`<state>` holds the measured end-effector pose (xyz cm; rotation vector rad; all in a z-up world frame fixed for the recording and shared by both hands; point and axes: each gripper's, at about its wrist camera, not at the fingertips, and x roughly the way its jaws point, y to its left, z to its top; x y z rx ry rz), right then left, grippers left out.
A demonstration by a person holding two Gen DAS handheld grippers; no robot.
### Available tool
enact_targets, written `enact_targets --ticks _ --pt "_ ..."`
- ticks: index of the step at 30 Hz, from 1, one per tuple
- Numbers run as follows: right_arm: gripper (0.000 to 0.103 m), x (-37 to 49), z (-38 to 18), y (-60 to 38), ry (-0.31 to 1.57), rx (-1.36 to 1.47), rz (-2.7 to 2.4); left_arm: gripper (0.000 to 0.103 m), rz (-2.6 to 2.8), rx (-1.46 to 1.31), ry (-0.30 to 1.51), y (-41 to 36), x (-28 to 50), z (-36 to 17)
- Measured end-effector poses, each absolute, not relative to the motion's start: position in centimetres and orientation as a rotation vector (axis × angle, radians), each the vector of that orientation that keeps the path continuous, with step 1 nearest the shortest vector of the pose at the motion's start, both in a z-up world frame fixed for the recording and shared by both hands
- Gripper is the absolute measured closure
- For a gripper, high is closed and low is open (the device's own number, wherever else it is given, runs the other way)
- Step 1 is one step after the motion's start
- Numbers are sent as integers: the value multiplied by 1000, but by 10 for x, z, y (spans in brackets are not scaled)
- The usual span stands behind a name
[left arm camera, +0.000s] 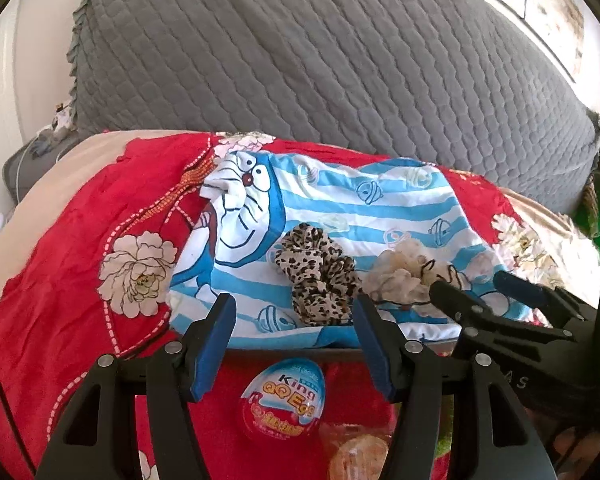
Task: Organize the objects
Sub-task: 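Withdraw both open grippers back from the tray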
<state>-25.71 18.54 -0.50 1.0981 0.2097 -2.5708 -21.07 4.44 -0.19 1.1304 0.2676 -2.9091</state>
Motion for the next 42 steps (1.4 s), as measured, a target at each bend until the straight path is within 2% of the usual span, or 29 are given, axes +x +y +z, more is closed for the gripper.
enact_targets --ticks 6,9,22,42 --pt "22 -249 4 187 213 1152 -2524 32 -2896 1098 273 40 -199 9" --pt "22 -243 9 186 174 1171 -2488 32 -2892 1099 288 37 -195 12" --pt "22 -216 38 189 220 1166 -2508 31 -2912 1107 329 35 -175 29" --pt "22 -167 79 215 217 1127 -2546 30 -2955 1119 291 48 -128 54"
